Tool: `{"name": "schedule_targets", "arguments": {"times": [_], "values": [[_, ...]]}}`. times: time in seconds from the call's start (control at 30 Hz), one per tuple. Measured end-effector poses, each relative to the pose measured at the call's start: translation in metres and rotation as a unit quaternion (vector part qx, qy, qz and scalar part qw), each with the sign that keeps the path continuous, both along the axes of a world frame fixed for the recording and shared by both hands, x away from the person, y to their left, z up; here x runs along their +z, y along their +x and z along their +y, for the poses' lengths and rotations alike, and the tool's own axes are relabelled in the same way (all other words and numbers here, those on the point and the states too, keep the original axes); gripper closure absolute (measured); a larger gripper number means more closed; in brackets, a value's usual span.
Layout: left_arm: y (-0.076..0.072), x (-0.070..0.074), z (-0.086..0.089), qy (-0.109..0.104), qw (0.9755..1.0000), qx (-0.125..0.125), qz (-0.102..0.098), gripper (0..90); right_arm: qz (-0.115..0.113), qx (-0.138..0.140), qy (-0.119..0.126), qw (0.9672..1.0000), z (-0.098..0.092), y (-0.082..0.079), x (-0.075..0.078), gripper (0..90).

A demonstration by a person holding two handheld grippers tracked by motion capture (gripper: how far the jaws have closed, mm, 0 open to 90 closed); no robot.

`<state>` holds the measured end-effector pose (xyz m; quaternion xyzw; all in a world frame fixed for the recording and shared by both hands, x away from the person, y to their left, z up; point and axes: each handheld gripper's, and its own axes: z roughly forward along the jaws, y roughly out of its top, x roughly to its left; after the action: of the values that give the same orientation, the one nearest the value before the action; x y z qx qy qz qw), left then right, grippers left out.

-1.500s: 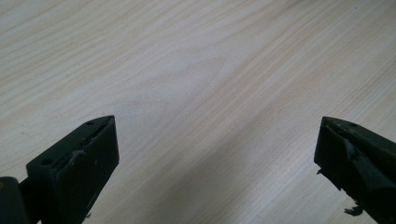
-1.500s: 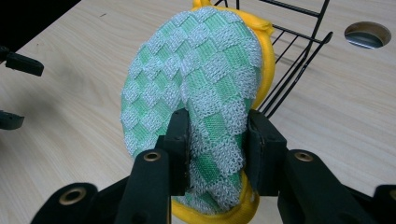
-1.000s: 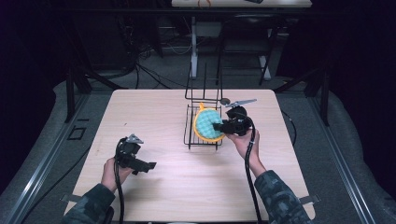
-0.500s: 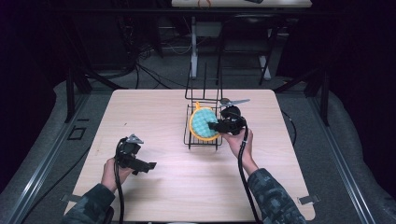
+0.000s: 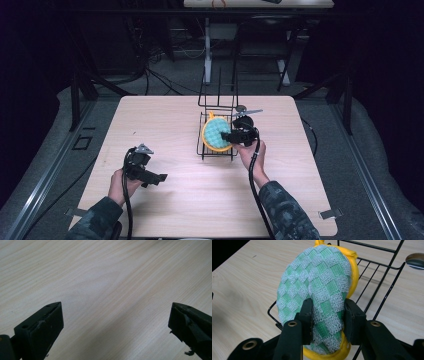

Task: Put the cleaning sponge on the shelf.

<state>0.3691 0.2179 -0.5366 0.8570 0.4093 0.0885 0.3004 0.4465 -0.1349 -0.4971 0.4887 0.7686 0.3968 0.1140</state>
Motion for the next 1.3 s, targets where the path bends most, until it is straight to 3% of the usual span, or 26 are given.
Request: {"name": "schedule_targets", "arguments": {"times": [0.47, 0.93, 1.3], "values": [[0.000, -0.001, -0.001, 0.001, 1.0000, 0.000, -0.001, 0.0, 0.016, -0.023, -0.006, 0.9996, 0.004, 0.007, -0.018, 62.9], [0.000, -0.001, -0.001, 0.001, 1.0000, -0.001, 0.000, 0.0, 0.027, -0.050, -0.004, 0.9984, 0.006, 0.013, -0.025, 60.0], [0.001, -0.001, -0.002, 0.002, 1.0000, -0.003, -0.001, 0.0, 0.033, -0.062, 0.017, 0.9974, 0.002, 0.015, -0.028, 55.2]]}}
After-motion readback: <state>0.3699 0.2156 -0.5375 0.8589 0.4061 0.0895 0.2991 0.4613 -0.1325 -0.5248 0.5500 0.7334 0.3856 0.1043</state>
